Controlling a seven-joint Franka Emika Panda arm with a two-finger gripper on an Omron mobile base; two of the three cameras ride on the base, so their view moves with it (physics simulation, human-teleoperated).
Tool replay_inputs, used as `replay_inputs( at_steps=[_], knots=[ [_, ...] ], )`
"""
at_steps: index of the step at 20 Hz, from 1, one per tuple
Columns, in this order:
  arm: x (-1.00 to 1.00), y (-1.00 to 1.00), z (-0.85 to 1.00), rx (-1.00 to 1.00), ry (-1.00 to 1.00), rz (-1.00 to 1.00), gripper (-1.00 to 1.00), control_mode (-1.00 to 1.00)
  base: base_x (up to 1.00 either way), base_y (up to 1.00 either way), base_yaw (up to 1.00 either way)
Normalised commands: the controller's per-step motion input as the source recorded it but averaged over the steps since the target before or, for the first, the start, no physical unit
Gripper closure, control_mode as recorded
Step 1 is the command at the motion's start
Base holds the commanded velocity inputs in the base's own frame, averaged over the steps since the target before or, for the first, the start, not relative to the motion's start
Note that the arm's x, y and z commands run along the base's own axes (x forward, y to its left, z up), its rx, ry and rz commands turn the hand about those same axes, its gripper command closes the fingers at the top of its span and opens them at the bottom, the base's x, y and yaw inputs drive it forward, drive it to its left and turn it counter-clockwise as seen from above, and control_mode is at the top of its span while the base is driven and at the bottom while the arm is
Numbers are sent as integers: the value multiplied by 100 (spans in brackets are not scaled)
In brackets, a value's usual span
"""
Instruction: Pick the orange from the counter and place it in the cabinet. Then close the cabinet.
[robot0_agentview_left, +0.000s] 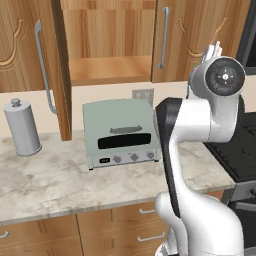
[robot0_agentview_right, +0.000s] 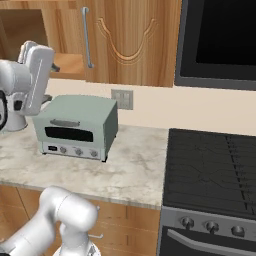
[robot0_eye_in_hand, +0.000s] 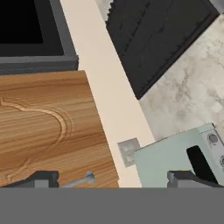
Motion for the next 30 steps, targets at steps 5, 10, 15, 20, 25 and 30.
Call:
replay_inputs(
  at_steps=[5, 10, 15, 20, 25, 30],
  knots=[
    [-100, 89, 0, -12, 2, 0, -100, -100, 0, 0, 0],
    [-69, 98, -1, -23, -13, 0, -100, -100, 0, 0, 0],
    [-32, 82, 0, -21, -18, 0, -100, -100, 0, 0, 0],
    [2, 86, -31, -20, -2, 0, -100, -100, 0, 0, 0],
    [0, 83, -57, -23, -15, 0, -100, -100, 0, 0, 0],
    [-1, 87, -27, -21, -24, 0, -100, -100, 0, 0, 0]
  ],
)
